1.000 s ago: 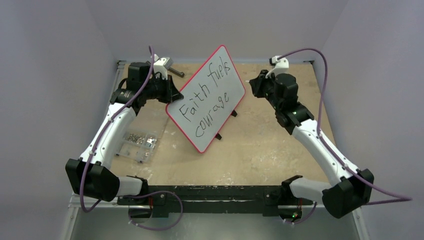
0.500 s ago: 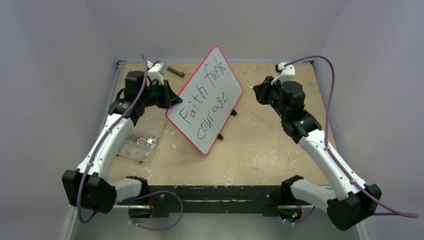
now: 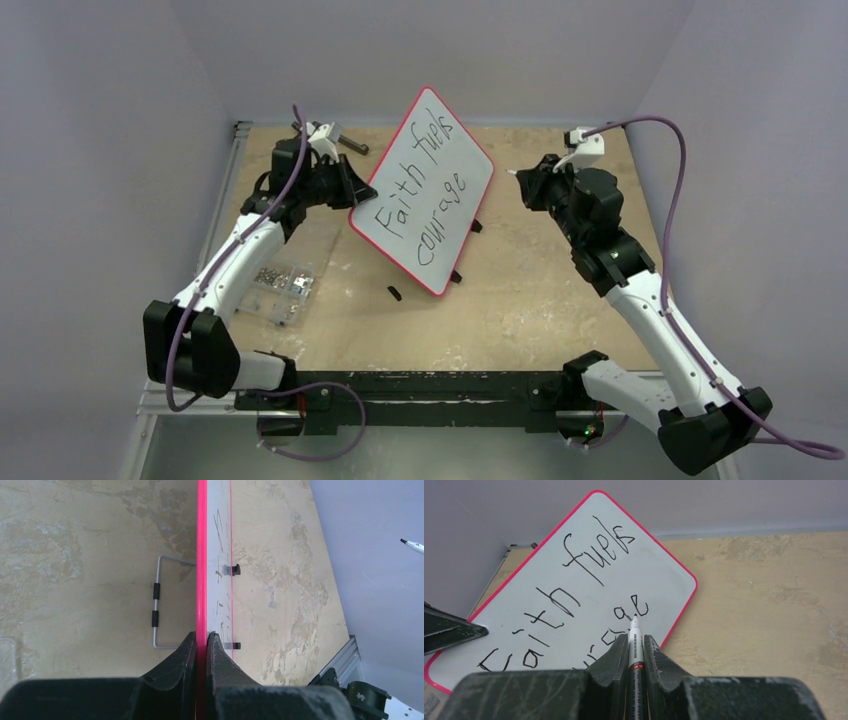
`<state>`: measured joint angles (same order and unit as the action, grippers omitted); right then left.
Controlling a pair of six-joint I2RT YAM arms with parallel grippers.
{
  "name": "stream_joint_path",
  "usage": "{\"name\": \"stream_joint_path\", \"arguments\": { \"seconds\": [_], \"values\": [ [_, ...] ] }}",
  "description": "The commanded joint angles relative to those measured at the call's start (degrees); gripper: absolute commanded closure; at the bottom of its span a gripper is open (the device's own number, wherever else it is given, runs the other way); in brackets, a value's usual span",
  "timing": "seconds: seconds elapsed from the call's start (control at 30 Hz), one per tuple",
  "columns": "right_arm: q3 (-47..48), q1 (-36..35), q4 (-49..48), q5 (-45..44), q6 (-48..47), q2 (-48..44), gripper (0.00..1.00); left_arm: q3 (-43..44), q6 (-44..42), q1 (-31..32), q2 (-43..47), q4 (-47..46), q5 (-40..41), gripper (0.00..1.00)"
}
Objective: Write a sentence on the whiteboard
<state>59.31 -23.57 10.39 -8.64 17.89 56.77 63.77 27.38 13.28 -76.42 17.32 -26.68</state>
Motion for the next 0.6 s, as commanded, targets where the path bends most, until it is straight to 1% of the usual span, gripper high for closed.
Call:
{"name": "stream_joint_path", "arguments": {
  "seconds": [0.0,0.2,0.4,0.5,0.57],
  "values": [
    [0.0,0.0,1.3,-4.0,-1.1,-1.9,1.0,0.8,-0.4,4.5,-4.7,0.1,-1.0,1.0],
    [0.1,0.0,1.8,-5.8,-1.7,-2.2,1.0,2.9,2.1,8.7,-10.0,-3.1,-0.5,1.0],
    [0.0,-0.1,1.8,-6.2,-1.9,-2.2,1.0,5.6,5.1,14.8,-15.4,-7.1,0.2,1.0],
    [0.2,0.0,2.3,-6.6,-2.1,-2.2,1.0,6.3,5.0,15.8,-16.1,-7.6,0.2,1.0],
    [0.3,0.0,2.5,-7.1,-2.3,-2.5,1.0,5.9,4.4,15.8,-15.0,-7.1,0.3,1.0]
  ]
}}
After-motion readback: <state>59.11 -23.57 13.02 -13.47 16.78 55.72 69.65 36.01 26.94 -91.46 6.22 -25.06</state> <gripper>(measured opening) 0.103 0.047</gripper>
